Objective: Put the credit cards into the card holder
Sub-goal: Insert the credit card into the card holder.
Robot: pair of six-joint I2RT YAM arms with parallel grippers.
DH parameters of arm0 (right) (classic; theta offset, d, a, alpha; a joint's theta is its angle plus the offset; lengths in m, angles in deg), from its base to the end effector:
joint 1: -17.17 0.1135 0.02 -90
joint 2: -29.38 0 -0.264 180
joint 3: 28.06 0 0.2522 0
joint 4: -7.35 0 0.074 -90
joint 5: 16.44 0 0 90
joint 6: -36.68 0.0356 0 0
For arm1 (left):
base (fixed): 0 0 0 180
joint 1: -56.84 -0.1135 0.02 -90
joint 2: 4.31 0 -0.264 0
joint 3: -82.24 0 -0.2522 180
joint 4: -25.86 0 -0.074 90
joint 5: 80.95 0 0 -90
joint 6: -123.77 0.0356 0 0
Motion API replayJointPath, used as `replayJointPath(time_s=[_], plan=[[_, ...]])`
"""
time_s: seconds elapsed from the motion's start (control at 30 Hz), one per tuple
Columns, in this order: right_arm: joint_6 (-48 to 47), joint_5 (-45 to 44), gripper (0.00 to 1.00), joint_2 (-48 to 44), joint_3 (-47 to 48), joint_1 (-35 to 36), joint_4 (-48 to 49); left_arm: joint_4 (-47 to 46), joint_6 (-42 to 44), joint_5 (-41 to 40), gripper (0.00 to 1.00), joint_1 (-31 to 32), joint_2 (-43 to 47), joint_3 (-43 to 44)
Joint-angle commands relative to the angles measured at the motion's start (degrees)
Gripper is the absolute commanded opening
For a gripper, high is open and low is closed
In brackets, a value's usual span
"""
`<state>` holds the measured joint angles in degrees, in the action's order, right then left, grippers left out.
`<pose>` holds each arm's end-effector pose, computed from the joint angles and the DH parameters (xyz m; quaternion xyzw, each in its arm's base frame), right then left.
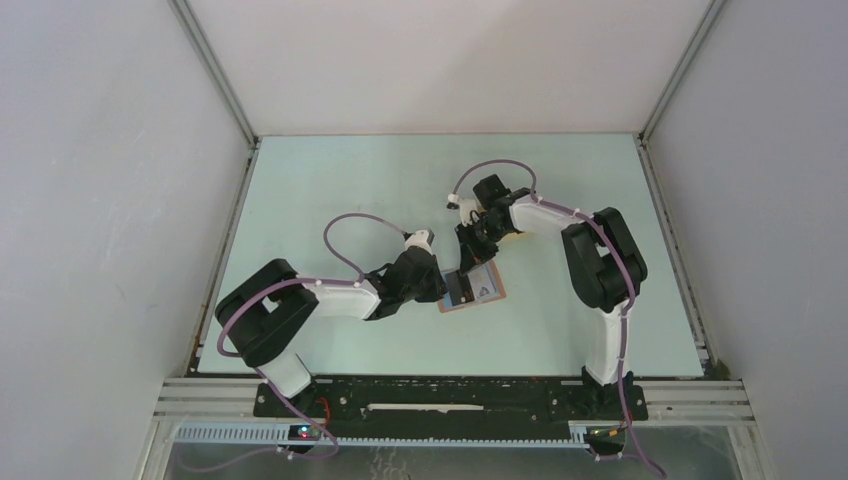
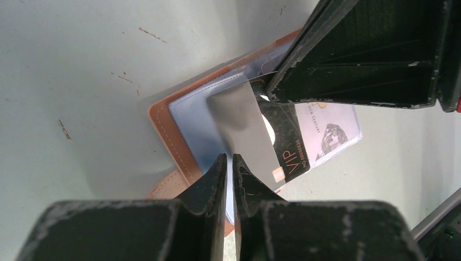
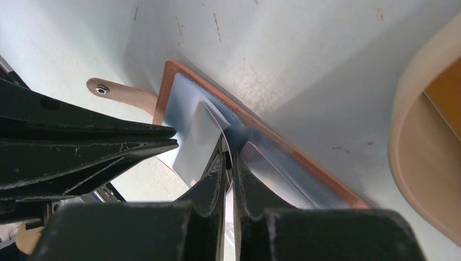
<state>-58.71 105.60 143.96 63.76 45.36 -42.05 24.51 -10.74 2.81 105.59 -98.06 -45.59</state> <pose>0.3386 0.2029 0.1568 -0.3153 0.8967 0.2967 0.0922 0.2069 -0.2301 0.1389 0.0106 0.9060 -0.2715 0.3244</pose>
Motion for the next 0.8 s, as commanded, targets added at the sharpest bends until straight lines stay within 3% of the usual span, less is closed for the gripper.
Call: replayJointPath(time_s=[0.0, 0.23, 0.47, 0.77], plan=[[-1.3, 3.0, 0.12, 2.8, 1.8, 2.0, -2.6, 0.6, 1.8, -1.0, 0.13, 0.2, 0.1, 0.4], [-1.9, 4.3, 0.23, 3.6, 3.5, 2.9, -3.7, -2.8, 1.7, -1.0, 0.17, 0.2, 2.0, -2.0], [-4.4, 3.7, 0.51, -0.8, 3.3, 2.9, -4.2, -3.5, 1.8, -0.5, 0.17, 0.3, 2.2, -2.5], [-6.7, 0.3, 0.55, -4.4, 2.7, 3.0, -4.9, -4.5, 1.7, -0.5, 0.15, 0.2, 3.1, -3.4]])
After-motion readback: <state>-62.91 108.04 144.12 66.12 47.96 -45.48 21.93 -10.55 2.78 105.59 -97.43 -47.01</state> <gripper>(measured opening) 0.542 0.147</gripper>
